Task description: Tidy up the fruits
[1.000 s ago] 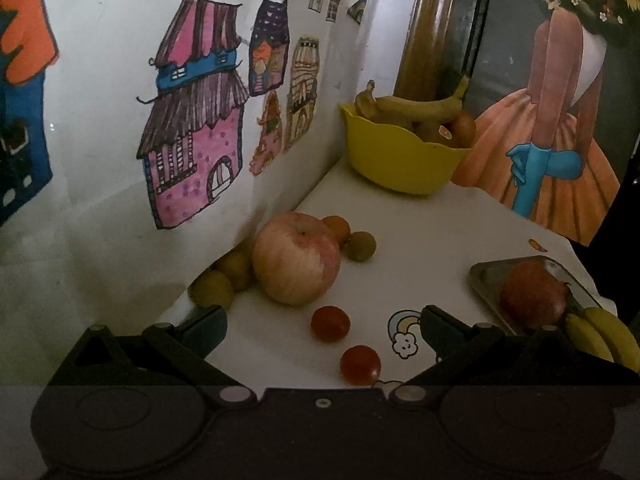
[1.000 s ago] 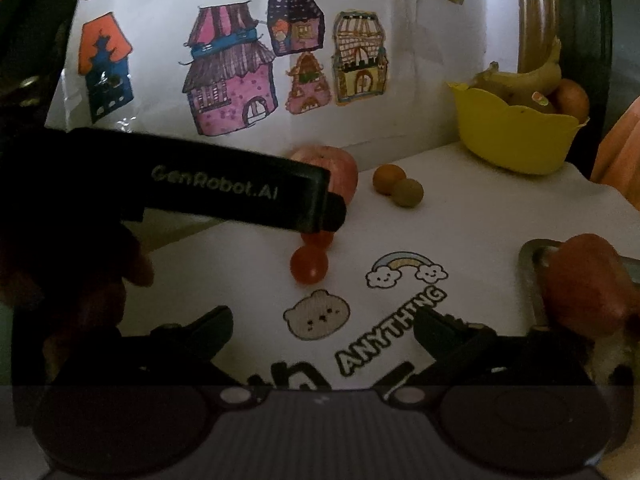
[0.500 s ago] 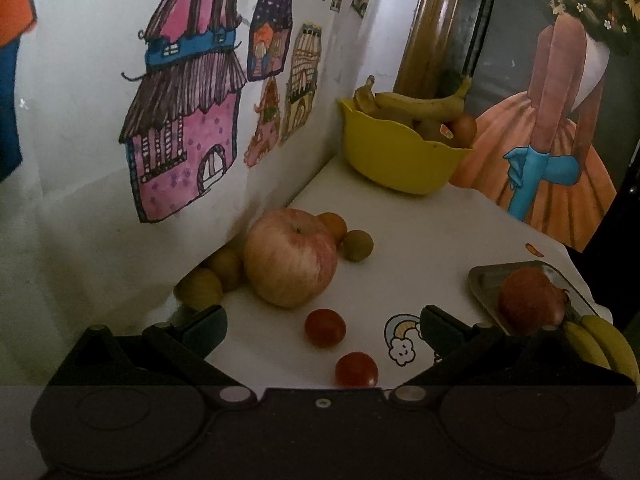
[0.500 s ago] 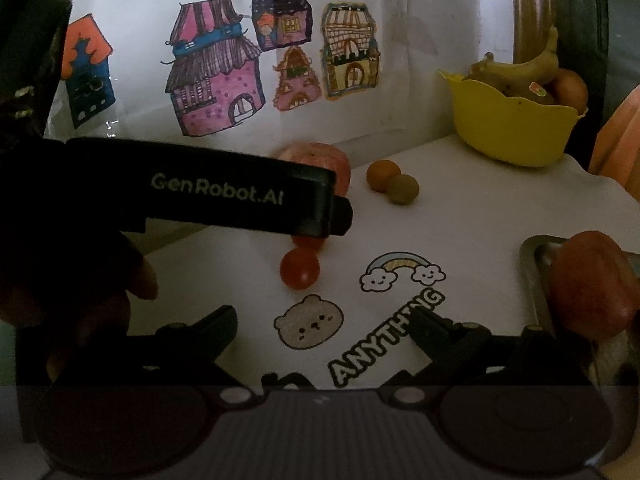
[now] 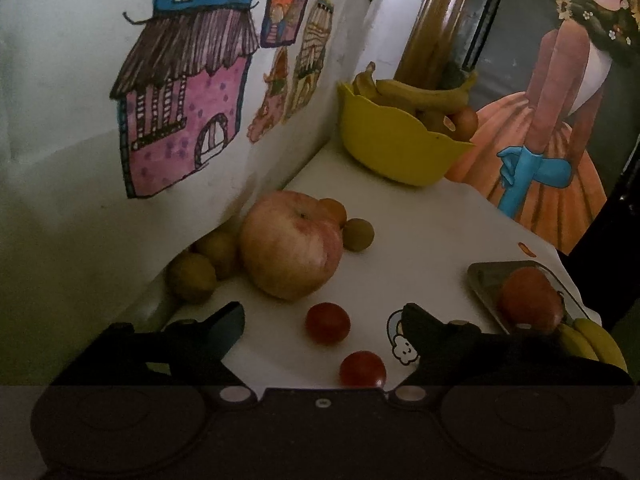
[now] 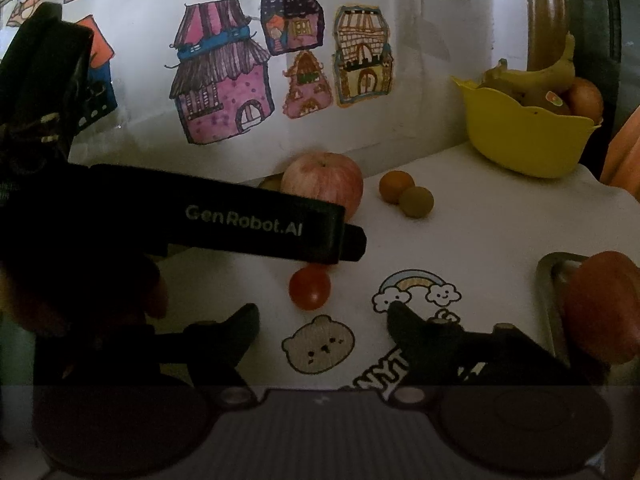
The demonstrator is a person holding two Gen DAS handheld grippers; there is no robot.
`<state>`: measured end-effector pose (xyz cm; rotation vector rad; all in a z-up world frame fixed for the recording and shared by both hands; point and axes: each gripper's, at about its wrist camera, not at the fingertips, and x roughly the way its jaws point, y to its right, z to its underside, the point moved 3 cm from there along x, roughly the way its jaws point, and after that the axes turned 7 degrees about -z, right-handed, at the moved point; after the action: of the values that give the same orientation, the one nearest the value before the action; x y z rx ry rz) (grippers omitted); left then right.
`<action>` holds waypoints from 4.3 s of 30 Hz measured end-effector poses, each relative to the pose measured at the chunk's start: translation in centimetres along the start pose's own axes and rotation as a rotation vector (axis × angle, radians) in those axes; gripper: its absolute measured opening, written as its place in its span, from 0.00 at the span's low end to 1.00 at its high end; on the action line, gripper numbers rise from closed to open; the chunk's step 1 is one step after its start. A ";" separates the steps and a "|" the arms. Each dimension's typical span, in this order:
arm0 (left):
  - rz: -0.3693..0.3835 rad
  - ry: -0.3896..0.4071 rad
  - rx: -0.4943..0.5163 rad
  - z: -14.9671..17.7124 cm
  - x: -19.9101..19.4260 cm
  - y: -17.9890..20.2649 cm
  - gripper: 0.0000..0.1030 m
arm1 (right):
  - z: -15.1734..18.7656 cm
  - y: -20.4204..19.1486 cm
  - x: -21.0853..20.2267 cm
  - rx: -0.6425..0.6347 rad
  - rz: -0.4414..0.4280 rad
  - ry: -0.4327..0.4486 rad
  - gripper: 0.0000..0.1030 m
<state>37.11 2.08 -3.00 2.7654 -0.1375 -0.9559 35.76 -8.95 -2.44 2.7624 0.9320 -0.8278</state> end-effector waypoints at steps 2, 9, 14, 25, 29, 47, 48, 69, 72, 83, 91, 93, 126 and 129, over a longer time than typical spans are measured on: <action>0.005 -0.003 -0.001 0.0 0.1 -0.1 0.80 | -0.1 0.1 0.1 0.002 -0.005 0.005 0.66; 0.015 -0.016 -0.006 0.0 0.3 -0.1 0.62 | -0.4 0.2 0.3 0.015 -0.022 0.014 0.60; 0.026 -0.021 0.006 0.0 0.5 0.2 0.49 | -0.5 0.3 0.4 0.028 -0.054 0.021 0.55; 0.011 -0.014 0.018 0.1 0.7 0.3 0.34 | -0.6 0.6 0.8 0.038 -0.046 0.022 0.43; 0.005 -0.014 0.017 0.2 0.8 0.2 0.27 | -0.7 0.5 0.6 0.035 -0.048 0.022 0.29; -0.001 0.005 0.059 0.3 0.9 0.7 0.26 | -0.8 0.4 0.4 0.029 -0.045 0.021 0.26; -0.002 0.007 0.059 0.4 0.9 0.7 0.26 | -0.8 0.4 0.4 0.027 -0.044 0.019 0.26; 0.033 -0.002 0.087 2.3 -2.6 4.5 0.26 | 2.7 0.8 -6.1 0.084 0.034 0.062 0.25; 0.053 0.004 0.104 2.4 -3.2 6.2 0.26 | 3.1 1.1 -8.0 0.092 0.049 0.092 0.25; 0.131 0.009 0.153 3.2 -3.6 13.2 0.26 | 5.2 4.7 -15.4 0.160 0.154 0.210 0.26; 0.198 -0.010 0.193 4.0 -2.5 18.4 0.26 | 7.3 9.4 -18.9 0.247 0.270 0.251 0.26; 0.201 -0.012 0.200 4.1 -2.2 19.2 0.26 | 7.8 10.4 -19.2 0.261 0.292 0.256 0.26; 0.161 -0.069 0.195 5.2 1.2 20.4 0.29 | 6.9 16.2 -16.0 0.270 0.368 0.255 0.31; 0.162 -0.061 0.189 5.1 0.8 20.3 0.35 | 7.1 16.1 -16.4 0.274 0.378 0.264 0.38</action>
<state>34.23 -18.70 -2.73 2.8393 -0.4767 -1.0324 31.11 -32.45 -0.83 3.1930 0.3148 -0.5736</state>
